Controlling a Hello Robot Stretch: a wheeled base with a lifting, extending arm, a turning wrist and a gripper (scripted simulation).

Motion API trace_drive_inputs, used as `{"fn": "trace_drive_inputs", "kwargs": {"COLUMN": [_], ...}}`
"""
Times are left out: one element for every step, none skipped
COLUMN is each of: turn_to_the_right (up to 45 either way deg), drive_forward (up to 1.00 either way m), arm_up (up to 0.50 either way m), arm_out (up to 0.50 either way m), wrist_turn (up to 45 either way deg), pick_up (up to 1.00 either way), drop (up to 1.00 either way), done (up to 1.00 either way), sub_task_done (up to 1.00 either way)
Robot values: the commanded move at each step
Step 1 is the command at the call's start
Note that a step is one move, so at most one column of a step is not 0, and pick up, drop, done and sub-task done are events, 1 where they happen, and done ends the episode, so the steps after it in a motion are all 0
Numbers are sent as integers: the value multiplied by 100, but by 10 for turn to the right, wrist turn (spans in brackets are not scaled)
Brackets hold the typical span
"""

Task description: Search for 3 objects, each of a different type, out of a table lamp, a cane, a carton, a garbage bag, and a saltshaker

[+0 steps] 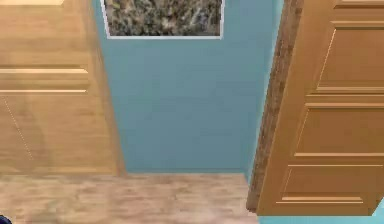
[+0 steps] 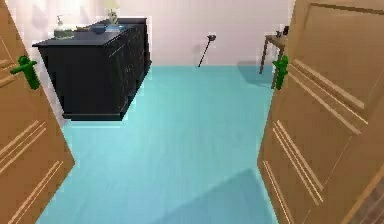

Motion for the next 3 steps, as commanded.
{"fn": "trace_drive_inputs", "kwargs": {"turn_to_the_right": [-450,-150,0], "drive_forward": [0,0,30], "arm_up": [0,0,0], "arm_out": [0,0,0], "wrist_turn": [0,0,0], "pick_up": [0,0,0], "drop": [0,0,0], "done": [0,0,0], "sub_task_done": [0,0,0]}}
